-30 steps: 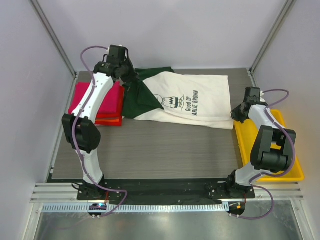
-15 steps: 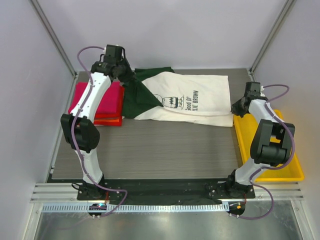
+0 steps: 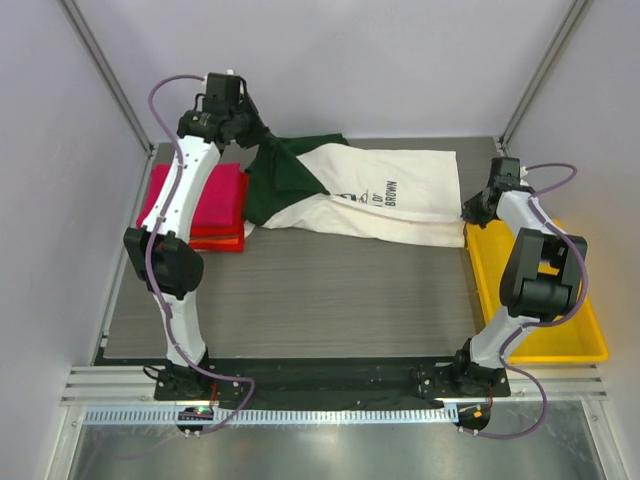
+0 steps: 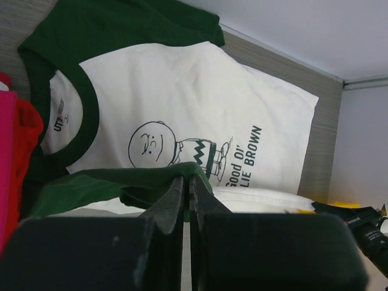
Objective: Fold and stack the t-shirts
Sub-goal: Fold the tshirt
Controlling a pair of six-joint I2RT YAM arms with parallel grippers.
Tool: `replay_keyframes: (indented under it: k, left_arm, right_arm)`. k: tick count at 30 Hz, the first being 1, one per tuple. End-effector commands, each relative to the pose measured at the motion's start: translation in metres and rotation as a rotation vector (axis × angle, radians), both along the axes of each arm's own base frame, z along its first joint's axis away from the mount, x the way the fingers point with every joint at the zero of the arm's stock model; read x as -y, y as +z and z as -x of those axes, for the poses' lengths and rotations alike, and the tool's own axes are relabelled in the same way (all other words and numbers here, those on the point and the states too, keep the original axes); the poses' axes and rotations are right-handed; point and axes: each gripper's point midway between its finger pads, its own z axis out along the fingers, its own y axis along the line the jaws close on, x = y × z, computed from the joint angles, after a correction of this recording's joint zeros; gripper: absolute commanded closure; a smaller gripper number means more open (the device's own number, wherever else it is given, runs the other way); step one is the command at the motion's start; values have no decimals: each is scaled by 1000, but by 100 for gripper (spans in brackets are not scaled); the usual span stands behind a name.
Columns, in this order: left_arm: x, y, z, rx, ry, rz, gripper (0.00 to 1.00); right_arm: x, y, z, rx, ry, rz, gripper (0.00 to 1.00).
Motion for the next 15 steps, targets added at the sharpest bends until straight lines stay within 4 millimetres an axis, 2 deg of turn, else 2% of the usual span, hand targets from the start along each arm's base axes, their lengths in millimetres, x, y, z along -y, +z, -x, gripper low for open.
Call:
replay_keyframes:
  k: [1, 15]
  left_arm:
    - [0, -4, -9, -3, -15, -6, 100]
    - [1, -12, -26, -10, 4, -8, 100]
  right_arm:
    - [2, 15, -18, 54, -14, 0, 99]
    - [5, 9, -35, 51, -23, -15, 99]
